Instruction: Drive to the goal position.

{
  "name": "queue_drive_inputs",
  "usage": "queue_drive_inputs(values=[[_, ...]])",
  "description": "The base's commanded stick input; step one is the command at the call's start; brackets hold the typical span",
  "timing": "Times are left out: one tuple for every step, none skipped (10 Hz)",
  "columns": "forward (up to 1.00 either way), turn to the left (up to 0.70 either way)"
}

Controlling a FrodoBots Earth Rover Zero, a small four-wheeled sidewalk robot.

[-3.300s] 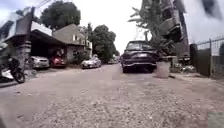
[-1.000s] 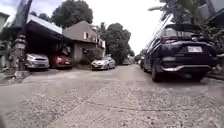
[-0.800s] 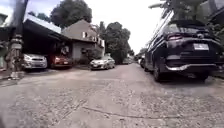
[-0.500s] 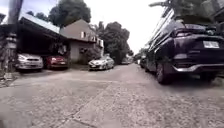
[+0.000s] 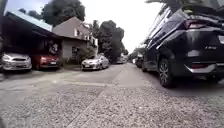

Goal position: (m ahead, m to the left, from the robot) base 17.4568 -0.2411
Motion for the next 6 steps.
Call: queue_drive_inputs(values=[[1.00,0.00],[1.00,0.00],[1.00,0.00],[1.00,0.00],[1.00,0.00],[1.00,0.00]])
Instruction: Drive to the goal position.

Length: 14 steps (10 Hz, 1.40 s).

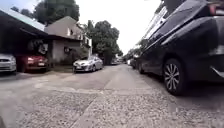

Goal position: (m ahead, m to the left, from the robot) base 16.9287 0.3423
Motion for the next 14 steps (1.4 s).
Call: queue_drive_inputs(values=[[1.00,0.00],[1.00,0.00],[1.00,0.00],[1.00,0.17],[1.00,0.05],[1.00,0.00],[1.00,0.00],[1.00,0.00],[1.00,0.00],[1.00,0.00],[1.00,0.00],[1.00,0.00],[1.00,0.00],[1.00,0.00]])
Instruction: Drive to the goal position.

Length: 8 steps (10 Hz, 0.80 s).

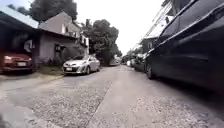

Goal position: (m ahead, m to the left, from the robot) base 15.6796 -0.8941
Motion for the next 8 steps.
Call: queue_drive_inputs(values=[[1.00,0.00],[1.00,-0.11],[1.00,-0.27],[1.00,-0.17],[1.00,0.00],[1.00,0.00],[1.00,0.00],[1.00,0.00]])
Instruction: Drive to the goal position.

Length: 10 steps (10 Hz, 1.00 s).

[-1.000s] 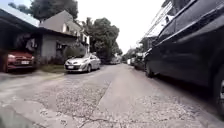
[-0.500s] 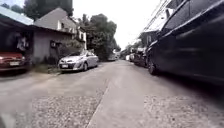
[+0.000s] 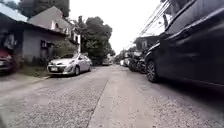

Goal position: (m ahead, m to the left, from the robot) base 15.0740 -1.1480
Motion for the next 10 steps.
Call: queue_drive_inputs(values=[[1.00,0.00],[1.00,0.00],[1.00,0.00],[1.00,0.00],[1.00,0.00],[1.00,0.00],[1.00,0.00],[1.00,0.00],[1.00,0.00],[1.00,0.00]])
